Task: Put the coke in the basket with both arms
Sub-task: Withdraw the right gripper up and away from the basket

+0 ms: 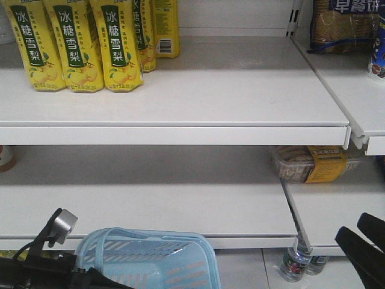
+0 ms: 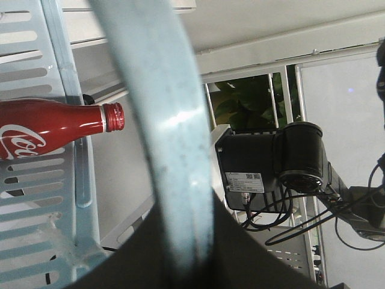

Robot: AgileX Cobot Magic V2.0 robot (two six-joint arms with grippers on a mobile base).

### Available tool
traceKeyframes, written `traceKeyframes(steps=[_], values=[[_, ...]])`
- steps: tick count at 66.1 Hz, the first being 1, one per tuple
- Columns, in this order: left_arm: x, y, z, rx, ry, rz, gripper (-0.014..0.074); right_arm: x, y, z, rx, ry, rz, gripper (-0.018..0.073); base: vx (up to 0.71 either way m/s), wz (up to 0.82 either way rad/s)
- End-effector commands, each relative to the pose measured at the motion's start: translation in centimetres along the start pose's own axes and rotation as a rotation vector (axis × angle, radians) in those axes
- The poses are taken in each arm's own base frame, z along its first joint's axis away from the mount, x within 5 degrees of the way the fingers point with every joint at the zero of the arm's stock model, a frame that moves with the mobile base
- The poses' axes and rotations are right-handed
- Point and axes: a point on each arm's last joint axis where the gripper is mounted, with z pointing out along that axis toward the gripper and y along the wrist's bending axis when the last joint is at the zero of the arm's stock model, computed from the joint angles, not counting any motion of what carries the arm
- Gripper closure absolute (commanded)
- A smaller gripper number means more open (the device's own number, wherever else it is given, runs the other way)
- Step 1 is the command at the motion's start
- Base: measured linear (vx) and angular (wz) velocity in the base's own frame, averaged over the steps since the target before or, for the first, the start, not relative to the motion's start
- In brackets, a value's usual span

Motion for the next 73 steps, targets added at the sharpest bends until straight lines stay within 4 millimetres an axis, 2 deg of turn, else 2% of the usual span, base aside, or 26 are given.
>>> traceKeyframes(steps=[1,15,27,73], values=[[-0.53,-2.16,-0.3,0.152,-0.027,0.02,0.0603,-1.15,0.47,-0.05,-0.049,-0.069,-0.026,0.0291,0.0,0.0],[-0.53,-2.16,-0.3,0.152,-0.027,0.02,0.0603,-0.72,0.03,-0.02,-0.001,-0.021,-0.023,0.0372,0.0,0.0],[-0.53,-2.16,-0.3,0.152,-0.027,0.02,0.0603,-0.68,0.0,-0.02,0.002,-0.018,-0.022,0.0577,0.0,0.0],[-0.53,-2.16,-0.3,0.152,-0.027,0.02,0.0603,-0.7,0.03,-0.02,-0.001,-0.019,-0.012,0.0569,0.0,0.0]])
